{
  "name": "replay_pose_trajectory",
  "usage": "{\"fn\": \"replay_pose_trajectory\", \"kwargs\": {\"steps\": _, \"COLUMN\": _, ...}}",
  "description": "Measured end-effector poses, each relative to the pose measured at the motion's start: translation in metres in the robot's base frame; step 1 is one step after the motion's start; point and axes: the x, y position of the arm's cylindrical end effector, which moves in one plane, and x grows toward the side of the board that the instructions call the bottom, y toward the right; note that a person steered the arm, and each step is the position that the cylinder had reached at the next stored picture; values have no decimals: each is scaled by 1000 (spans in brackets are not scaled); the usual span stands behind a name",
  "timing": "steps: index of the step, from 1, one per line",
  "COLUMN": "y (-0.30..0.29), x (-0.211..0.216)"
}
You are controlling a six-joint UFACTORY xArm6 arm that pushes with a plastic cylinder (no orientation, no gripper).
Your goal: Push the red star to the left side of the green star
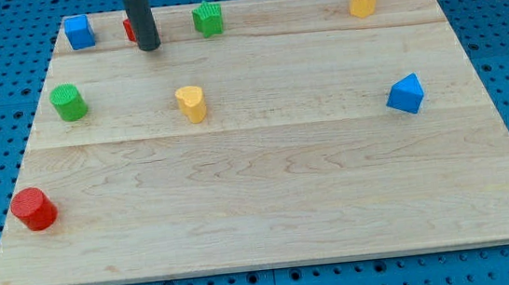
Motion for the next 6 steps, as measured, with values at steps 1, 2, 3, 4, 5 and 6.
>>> {"fn": "replay_pose_trajectory", "kwargs": {"steps": 1, "y": -51, "x": 1}}
{"fn": "replay_pose_trajectory", "kwargs": {"steps": 2, "y": -81, "x": -25}}
{"fn": "replay_pose_trajectory", "kwargs": {"steps": 3, "y": -47, "x": -59}}
{"fn": "replay_pose_trajectory", "kwargs": {"steps": 4, "y": -29, "x": -60}}
{"fn": "replay_pose_trajectory", "kwargs": {"steps": 5, "y": -52, "x": -26}}
{"fn": "replay_pose_trajectory", "kwargs": {"steps": 6, "y": -101, "x": -9}}
